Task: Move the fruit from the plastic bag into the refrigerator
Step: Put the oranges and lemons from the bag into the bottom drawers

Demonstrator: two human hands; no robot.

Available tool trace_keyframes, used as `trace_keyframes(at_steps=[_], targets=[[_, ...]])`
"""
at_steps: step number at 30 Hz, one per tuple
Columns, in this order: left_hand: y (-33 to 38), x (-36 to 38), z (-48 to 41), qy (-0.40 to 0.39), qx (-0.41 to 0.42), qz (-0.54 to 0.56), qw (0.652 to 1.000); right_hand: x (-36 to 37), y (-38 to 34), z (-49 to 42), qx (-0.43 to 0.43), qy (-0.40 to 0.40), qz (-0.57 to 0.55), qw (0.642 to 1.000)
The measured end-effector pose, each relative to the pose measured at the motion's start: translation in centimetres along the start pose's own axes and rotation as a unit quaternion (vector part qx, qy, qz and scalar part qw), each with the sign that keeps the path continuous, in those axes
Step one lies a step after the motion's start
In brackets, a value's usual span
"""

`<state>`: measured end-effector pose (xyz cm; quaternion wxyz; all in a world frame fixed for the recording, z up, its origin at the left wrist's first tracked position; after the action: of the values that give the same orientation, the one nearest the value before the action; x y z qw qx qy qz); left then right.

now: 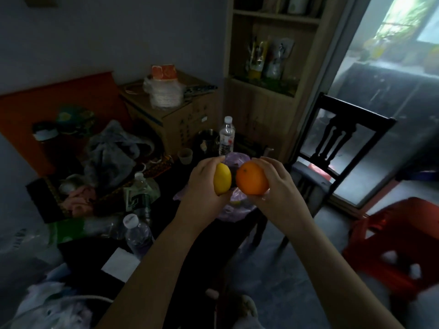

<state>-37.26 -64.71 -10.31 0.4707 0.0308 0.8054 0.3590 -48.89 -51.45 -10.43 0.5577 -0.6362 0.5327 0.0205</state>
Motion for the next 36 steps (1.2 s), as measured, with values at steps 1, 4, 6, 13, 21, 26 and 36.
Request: trace_keyframes(at_steps=[1,4,6,13,21,26,36], targets=[[0.5,0.0,0.8,-0.002,0.013,-0.005,1.000,-0.3,-0.4,1.1,0.005,0.004,0.004,1.000],[2.2,0.1,3.1,-0.014,0.042,-0.013,0.999,-1.4,-1.4,4.6,0.009,0.032,0.010,0.999],[3.2,0.3,4.3,-0.010,0.068,-0.022,0.997,-2.4,-1.9,7.1,0.018,0.063,0.013,0.998],[7.1,2.0,7.9,-0.039,0.158,-0.027,0.986,-7.0,-3.4,15.5,0.059,0.151,0.060,0.985],[15.3,3.9,12.7,-0.088,0.254,0.009,0.963,-12.3,-6.1,24.6,0.129,0.199,0.130,0.963],[19.7,4.8,16.5,-0.114,0.291,0.028,0.950,-15.0,-7.9,30.1,0.150,0.219,0.146,0.953],[33.8,11.0,33.8,-0.233,0.408,0.112,0.876,-23.2,-13.1,53.4,0.249,0.339,0.192,0.887]])
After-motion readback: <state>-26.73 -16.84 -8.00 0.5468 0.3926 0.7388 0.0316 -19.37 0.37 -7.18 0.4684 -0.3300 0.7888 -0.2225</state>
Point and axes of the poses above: each hand's wrist, its own z-axis away from the middle knuckle, its own x-axis out of the palm, y = z × x, the point moved 4 cm from there along -z, towards the middle knuckle, and after that the axes turned 14 degrees about -z, right-handed, at the moved point
